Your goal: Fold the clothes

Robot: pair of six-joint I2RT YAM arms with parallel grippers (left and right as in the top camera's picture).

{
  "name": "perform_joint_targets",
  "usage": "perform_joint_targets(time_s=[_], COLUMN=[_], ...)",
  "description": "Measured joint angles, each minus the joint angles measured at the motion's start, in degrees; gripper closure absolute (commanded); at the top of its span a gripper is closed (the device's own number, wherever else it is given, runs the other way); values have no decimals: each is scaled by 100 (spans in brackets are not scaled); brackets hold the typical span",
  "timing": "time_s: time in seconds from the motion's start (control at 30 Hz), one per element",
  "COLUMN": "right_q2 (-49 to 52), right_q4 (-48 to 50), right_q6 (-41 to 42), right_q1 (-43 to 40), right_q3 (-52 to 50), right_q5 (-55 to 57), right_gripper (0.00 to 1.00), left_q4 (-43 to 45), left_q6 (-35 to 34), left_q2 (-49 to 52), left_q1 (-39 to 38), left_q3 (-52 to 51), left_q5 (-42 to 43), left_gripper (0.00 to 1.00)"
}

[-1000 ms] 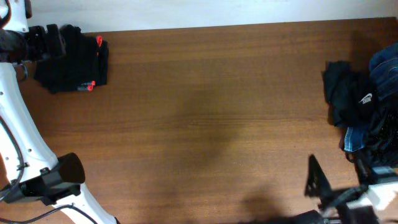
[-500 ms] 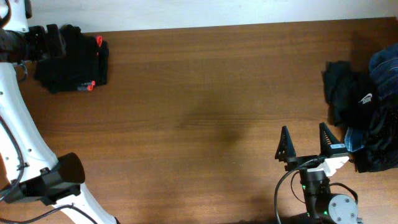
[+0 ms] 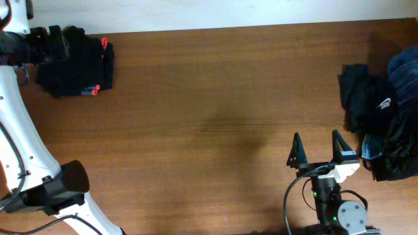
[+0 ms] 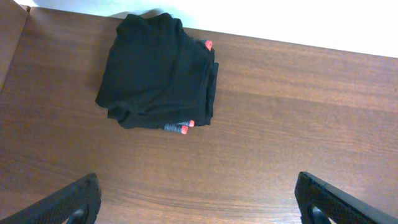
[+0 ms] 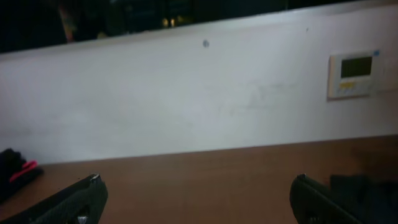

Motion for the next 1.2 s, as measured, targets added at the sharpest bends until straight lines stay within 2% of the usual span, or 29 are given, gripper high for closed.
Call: perform_joint_targets(time_s=[0.4,0.8,1.2], right_q2=[0,0,-2], right_q4=[173,-892,-894], right_q6=[-251,-647,-682], right_q1=[0,0,0], right_q3=[-437,-452,-452], right_q5=[-323,-483,-516], right_gripper=[1,1,1], left_q4=[2,2,0], left_q6=[0,-2,0], left_q2=[0,0,0], left_q1=[0,0,0], left_q3=[0,0,0], left_q5=[2,0,2], left_gripper=[1,1,1])
